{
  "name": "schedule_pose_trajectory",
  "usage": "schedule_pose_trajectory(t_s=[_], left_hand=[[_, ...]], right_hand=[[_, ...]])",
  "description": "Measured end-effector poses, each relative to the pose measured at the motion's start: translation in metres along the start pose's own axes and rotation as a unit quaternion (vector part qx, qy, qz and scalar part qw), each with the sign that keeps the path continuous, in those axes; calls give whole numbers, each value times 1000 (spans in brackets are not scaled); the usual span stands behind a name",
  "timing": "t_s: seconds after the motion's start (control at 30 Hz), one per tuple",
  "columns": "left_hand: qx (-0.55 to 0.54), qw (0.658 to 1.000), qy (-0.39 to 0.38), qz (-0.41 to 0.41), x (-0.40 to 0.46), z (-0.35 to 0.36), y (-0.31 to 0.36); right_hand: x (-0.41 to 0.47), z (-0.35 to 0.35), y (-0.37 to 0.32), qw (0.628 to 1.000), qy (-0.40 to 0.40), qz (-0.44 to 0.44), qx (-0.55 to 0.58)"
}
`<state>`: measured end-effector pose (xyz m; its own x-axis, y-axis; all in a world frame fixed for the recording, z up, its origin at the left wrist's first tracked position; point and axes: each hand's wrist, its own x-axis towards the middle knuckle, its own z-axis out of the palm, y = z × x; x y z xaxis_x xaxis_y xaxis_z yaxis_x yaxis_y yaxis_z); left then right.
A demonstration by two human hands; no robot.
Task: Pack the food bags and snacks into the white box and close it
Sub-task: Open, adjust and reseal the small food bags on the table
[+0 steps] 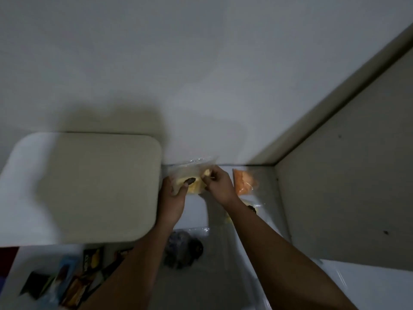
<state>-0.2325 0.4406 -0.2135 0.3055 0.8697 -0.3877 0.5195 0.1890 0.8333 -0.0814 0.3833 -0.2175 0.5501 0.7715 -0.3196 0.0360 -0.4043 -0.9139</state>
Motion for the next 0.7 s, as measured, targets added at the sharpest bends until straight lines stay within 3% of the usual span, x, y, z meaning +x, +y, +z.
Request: schedule_pose_trajectory(t_s=[0.43, 0.7], left_hand=[[13, 999, 42, -11, 30, -14, -8], [-47, 999, 1, -13, 27, -24, -11]], right_hand=[[28, 29, -1, 999, 32, -22, 2], [22, 32, -6, 1000, 25, 10, 10]])
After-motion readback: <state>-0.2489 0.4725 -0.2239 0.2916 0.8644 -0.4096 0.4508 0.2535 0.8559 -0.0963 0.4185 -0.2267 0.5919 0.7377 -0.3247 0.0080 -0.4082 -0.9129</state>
